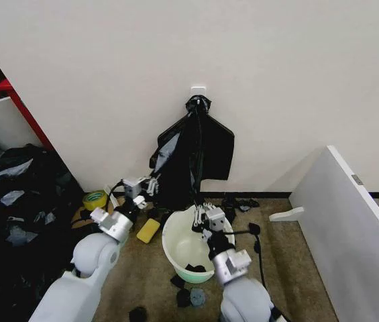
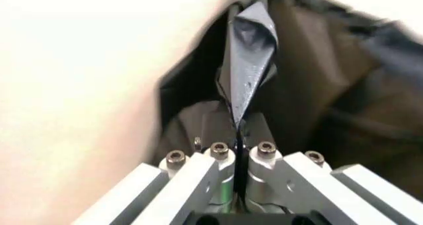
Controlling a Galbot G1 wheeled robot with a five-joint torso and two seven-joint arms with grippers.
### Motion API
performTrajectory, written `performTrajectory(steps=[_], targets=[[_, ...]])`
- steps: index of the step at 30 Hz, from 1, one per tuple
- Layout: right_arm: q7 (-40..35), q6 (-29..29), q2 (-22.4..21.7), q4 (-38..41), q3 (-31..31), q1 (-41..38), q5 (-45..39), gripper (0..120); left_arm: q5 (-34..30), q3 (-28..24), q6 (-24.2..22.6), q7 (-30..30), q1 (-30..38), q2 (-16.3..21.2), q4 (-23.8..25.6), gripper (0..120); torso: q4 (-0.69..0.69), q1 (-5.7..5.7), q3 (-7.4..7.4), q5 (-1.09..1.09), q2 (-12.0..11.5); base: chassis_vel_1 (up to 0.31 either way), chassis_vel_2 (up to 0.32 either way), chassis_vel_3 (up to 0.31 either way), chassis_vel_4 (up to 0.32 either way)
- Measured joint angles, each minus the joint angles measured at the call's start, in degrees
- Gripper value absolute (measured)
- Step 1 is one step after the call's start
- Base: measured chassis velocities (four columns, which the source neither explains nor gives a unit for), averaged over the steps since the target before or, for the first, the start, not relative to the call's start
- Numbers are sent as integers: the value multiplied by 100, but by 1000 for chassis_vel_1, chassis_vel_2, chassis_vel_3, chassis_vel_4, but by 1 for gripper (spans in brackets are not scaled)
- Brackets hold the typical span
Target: Place the garbage bag over the trash bin.
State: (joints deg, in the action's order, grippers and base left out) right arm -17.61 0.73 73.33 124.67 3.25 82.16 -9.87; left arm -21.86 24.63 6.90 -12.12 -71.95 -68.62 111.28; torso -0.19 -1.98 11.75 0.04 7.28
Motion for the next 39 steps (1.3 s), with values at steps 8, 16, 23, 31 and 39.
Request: performTrajectory(steps=[8, 16, 23, 31, 39], targets=[[-413, 63, -197, 716, 80, 510, -188, 0, 957, 254, 81, 524, -486, -106, 363, 0, 0, 0, 0, 1, 0, 0, 0, 0, 0], [-429, 93, -329, 1368, -116, 827, -75, 0, 582, 266, 146, 373, -780, -24, 1043, 0, 0, -1, 0, 1, 0, 0, 0, 0, 0], [-297, 111, -406, 1756, -394, 853, -18, 0, 78, 241, -4, 317, -1097, -4, 1592, 0, 0, -1, 0, 0, 0, 0, 0, 0, 0], [-351, -98, -469, 1890, -405, 798, -119, 0, -182, 132, -369, 531, -1412, -60, 1995, 0, 0, -1, 1, 0, 0, 0, 0, 0, 0], [-495, -306, -479, 1887, -426, 651, -238, 0, -559, -147, -716, 736, -1613, -205, 2077, 0, 1, -1, 1, 0, 0, 0, 0, 0, 0]])
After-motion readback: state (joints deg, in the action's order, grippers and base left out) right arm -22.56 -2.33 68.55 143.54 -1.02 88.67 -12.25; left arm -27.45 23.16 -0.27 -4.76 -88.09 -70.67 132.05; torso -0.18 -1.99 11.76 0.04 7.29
